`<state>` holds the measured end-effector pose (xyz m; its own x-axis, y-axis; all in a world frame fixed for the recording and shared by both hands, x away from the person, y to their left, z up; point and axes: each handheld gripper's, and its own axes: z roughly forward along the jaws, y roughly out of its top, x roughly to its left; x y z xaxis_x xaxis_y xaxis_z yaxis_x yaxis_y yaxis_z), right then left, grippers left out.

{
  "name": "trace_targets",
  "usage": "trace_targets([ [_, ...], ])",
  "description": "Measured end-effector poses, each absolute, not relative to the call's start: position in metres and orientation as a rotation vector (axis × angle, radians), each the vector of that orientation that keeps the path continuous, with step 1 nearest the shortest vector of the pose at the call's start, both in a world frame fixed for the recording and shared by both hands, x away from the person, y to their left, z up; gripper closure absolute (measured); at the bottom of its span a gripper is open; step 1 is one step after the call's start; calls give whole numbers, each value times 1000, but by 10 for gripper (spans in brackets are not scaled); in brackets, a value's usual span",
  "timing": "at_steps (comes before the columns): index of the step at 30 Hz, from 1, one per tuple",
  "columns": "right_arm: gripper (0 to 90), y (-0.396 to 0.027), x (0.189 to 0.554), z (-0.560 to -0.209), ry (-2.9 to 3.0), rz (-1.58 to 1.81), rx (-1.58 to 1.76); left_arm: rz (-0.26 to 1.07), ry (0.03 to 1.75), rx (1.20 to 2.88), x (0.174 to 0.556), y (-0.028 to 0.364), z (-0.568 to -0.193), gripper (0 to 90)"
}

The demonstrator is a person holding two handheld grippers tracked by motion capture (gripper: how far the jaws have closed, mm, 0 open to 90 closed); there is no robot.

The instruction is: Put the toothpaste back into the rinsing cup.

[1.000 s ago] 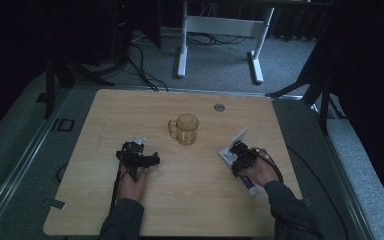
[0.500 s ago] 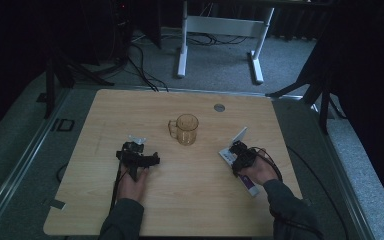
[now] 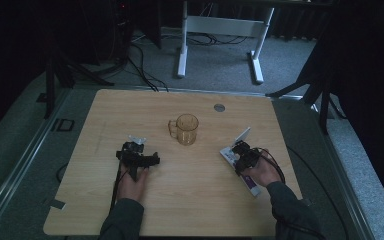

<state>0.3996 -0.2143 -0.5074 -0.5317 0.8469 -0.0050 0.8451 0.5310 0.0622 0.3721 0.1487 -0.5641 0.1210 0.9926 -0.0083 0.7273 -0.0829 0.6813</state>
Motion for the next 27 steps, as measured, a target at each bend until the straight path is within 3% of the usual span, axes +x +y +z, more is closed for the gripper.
trace_targets([
  [27,726,-227,399,-462,2559,427,1513,643,1660,1871,372,149,-564,3],
])
